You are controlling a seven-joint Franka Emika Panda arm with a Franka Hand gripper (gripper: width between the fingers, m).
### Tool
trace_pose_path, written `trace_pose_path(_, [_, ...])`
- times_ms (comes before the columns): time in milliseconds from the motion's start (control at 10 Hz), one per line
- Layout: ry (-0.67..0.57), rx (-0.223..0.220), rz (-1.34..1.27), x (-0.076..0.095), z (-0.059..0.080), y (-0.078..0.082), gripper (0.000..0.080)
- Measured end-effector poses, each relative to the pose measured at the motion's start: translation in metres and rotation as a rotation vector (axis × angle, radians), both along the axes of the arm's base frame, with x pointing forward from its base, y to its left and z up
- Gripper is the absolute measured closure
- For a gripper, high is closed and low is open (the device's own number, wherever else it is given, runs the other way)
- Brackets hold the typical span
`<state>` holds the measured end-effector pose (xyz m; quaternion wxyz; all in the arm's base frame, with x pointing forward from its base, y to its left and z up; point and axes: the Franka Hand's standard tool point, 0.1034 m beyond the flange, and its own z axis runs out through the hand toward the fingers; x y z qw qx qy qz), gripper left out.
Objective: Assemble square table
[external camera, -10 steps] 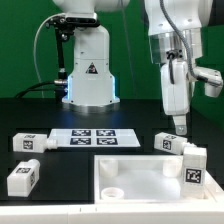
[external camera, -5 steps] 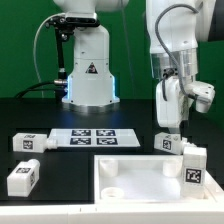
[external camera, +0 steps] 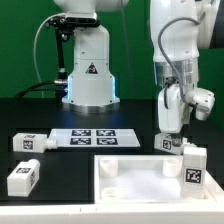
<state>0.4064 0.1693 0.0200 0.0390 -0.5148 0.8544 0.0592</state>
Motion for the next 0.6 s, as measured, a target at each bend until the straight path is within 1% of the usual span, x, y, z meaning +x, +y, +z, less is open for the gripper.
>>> trace_pose_path(100, [0.018,-0.009,0.011,-0.0057,-0.0086,0.0009,0.015])
trace_pose_path(200, [0.022,-0.009,0.015,-0.006,-0.0109,0.0021,0.015])
trace_pose_path(300, [0.021,-0.009,0.017,-0.0057,-0.0105,0.0019,0.0178])
trace_pose_path(400, [0.022,-0.01,0.018,-0.0061,-0.011,0.0017,0.0178])
trace_pose_path(500, [0.022,-0.01,0.019,-0.0062,-0.0112,0.0016,0.036])
trace_pose_path(600, [0.022,-0.01,0.02,-0.0062,-0.0112,0.0016,0.036])
